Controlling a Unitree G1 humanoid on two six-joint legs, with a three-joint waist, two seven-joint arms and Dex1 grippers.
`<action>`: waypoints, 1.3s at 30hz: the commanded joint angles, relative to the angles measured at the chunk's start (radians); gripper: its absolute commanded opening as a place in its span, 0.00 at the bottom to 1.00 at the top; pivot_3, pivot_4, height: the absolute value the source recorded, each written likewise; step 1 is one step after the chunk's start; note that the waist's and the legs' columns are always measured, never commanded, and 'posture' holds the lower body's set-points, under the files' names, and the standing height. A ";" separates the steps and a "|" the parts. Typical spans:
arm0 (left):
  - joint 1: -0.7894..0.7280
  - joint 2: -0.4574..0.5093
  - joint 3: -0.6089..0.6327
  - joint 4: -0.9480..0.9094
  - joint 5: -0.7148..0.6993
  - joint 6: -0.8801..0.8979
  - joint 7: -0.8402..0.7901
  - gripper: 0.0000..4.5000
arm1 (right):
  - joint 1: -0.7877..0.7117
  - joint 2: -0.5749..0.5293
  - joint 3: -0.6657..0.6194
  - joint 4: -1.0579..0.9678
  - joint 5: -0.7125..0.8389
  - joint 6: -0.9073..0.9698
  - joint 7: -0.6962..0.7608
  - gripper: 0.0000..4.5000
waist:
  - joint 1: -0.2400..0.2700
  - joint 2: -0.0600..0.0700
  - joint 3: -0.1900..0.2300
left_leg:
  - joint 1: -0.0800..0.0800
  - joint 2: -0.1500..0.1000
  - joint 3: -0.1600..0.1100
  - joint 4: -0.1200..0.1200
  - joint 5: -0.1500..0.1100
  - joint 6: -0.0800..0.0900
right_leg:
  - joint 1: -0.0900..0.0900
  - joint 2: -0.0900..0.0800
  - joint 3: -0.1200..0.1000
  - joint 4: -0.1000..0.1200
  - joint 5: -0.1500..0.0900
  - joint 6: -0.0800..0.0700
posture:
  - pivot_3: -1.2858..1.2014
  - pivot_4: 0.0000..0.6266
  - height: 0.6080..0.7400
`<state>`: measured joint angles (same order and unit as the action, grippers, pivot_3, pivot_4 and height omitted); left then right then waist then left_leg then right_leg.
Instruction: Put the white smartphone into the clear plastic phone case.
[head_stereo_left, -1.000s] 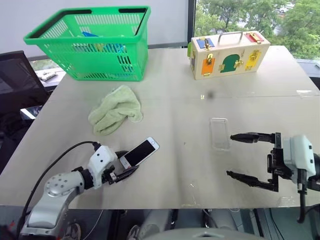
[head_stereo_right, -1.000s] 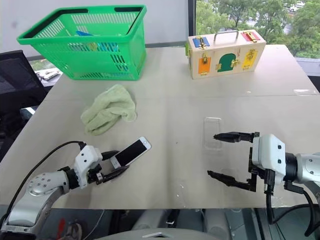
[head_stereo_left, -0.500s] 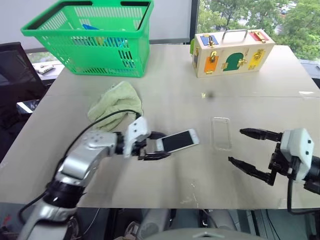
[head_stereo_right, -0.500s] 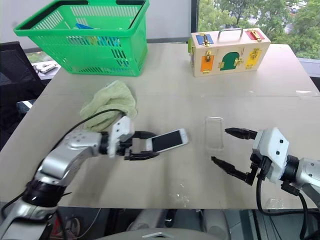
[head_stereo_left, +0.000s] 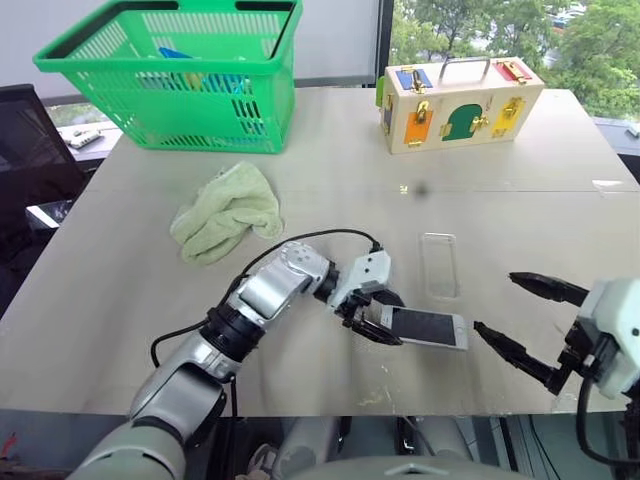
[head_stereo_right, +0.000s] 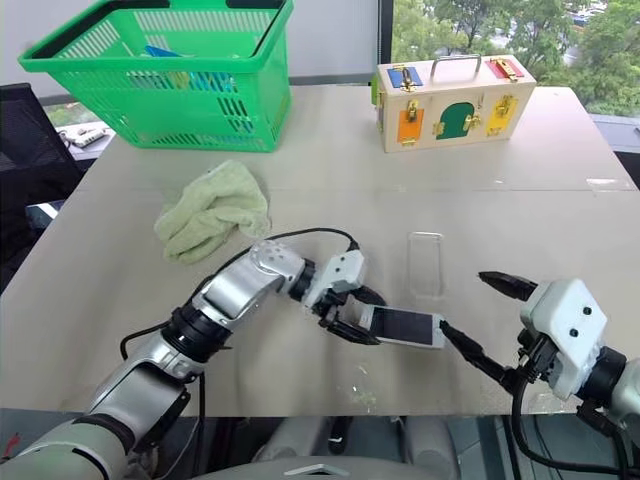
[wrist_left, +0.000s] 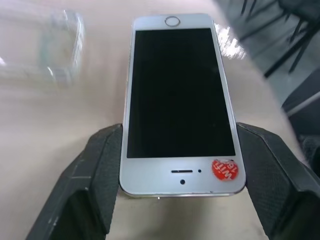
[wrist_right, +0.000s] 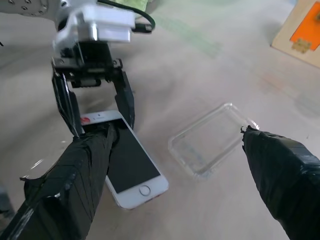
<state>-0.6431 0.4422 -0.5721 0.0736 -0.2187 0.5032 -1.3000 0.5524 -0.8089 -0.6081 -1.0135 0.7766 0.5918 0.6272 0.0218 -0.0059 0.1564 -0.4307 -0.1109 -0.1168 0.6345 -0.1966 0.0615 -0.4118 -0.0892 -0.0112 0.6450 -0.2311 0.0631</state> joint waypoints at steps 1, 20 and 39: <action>-0.041 -0.050 0.044 0.061 0.055 -0.044 0.105 0.64 | 0.036 -0.040 -0.053 -0.034 0.053 -0.058 -0.048 1.00 | 0.001 0.000 0.000 | 0.000 0.000 0.000 0.000 0.000 0.000 | 0.000 0.000 0.000 0.000 0.000 0.000 | 0.52 0.24 1.00; -0.145 -0.270 0.041 0.345 0.169 -0.300 0.150 0.90 | 0.468 0.065 -0.279 -0.032 0.000 -0.115 0.041 1.00 | 0.019 -0.004 0.002 | -0.001 -0.001 0.000 0.002 0.000 0.000 | 0.001 -0.001 0.000 -0.001 -0.002 0.006 | 0.52 0.24 1.00; -0.590 -0.302 0.246 1.138 0.225 -0.849 -0.029 0.98 | -0.193 -0.078 0.022 0.205 0.072 0.018 -0.132 1.00 | 0.021 -0.009 0.006 | -0.001 -0.003 0.001 0.004 0.000 0.001 | 0.001 -0.002 -0.003 0.000 0.002 0.004 | 0.52 0.24 1.00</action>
<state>-1.2012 0.1459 -0.3421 1.1723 -0.0153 -0.2926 -1.3268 0.3791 -0.8691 -0.5890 -0.8508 0.8678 0.6107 0.4884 0.0428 -0.0150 0.1620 -0.4329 -0.1151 -0.1158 0.6387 -0.1965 0.0623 -0.4106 -0.0915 -0.0145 0.6445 -0.2287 0.0669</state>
